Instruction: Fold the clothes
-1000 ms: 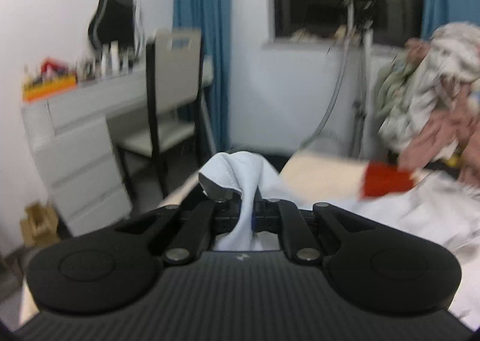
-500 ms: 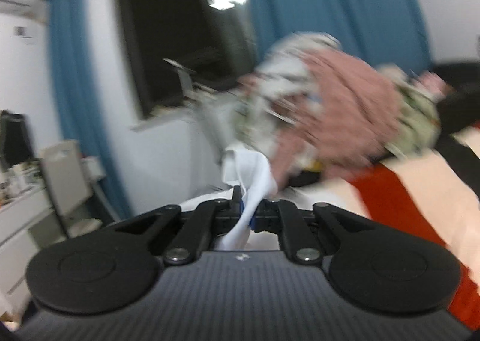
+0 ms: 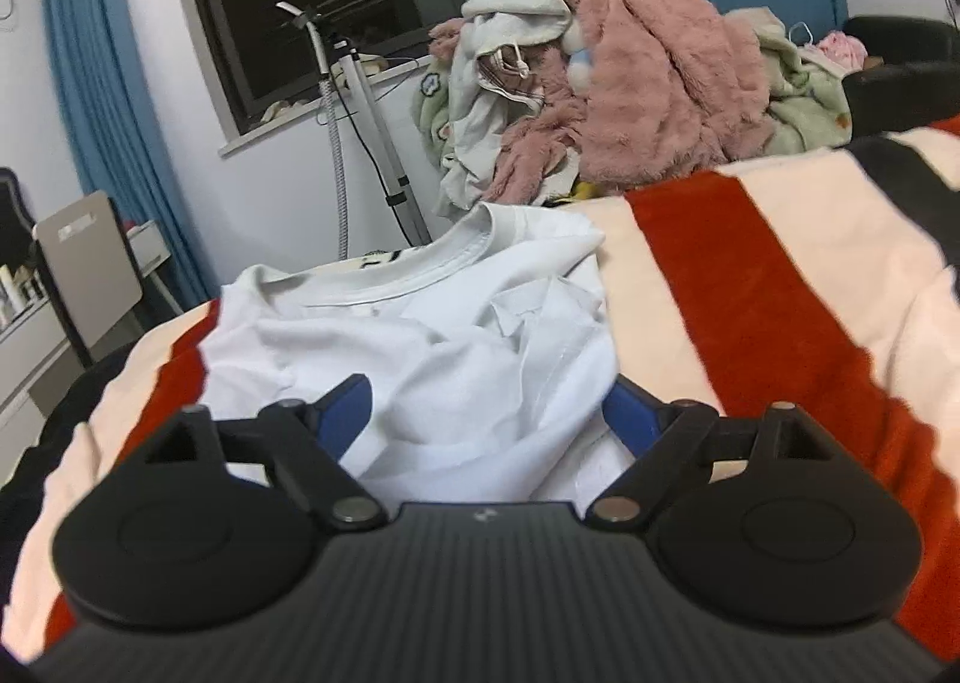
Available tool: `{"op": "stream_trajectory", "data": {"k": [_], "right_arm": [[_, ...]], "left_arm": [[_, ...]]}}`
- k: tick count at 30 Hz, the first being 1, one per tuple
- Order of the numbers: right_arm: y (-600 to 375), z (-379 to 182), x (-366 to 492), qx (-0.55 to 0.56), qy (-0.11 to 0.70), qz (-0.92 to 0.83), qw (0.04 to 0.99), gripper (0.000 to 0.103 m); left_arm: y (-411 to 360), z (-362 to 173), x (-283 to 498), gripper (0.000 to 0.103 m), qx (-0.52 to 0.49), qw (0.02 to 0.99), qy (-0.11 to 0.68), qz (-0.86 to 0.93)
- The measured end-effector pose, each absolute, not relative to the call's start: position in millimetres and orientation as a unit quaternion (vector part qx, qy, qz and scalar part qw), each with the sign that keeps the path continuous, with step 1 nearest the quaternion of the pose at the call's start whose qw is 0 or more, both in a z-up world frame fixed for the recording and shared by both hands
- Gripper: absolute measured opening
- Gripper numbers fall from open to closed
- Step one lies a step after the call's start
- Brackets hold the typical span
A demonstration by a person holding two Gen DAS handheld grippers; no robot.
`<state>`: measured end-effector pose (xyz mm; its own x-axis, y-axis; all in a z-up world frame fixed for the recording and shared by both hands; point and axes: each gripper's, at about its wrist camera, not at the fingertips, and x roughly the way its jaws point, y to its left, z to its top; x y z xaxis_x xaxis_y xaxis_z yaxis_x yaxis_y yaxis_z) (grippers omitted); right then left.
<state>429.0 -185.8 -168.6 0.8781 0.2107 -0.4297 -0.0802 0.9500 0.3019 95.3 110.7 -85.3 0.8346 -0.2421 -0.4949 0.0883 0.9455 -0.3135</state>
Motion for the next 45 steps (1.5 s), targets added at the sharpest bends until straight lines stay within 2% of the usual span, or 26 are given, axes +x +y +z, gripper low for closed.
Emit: {"op": "stream_trajectory", "data": {"k": [6, 15, 24, 36, 45], "right_arm": [[-193, -126, 353, 0.137, 0.215, 0.074, 0.964, 0.085], [-203, -71, 194, 0.140, 0.186, 0.083, 0.969, 0.085], [-208, -83, 59, 0.131, 0.186, 0.088, 0.970, 0.085], [-217, -94, 48, 0.143, 0.201, 0.097, 0.964, 0.085], [-229, -100, 51, 0.168, 0.213, 0.089, 0.958, 0.085]], "left_arm": [[104, -66, 69, 0.102, -0.134, 0.954, 0.252, -0.096], [82, -41, 24, 0.102, -0.108, 0.959, 0.234, -0.115], [58, -35, -16, 0.102, -0.081, 0.961, 0.232, -0.131], [58, -56, -18, 0.102, -0.086, 0.949, 0.291, -0.090], [133, -68, -1, 0.099, -0.192, 0.901, 0.388, 0.007]]}}
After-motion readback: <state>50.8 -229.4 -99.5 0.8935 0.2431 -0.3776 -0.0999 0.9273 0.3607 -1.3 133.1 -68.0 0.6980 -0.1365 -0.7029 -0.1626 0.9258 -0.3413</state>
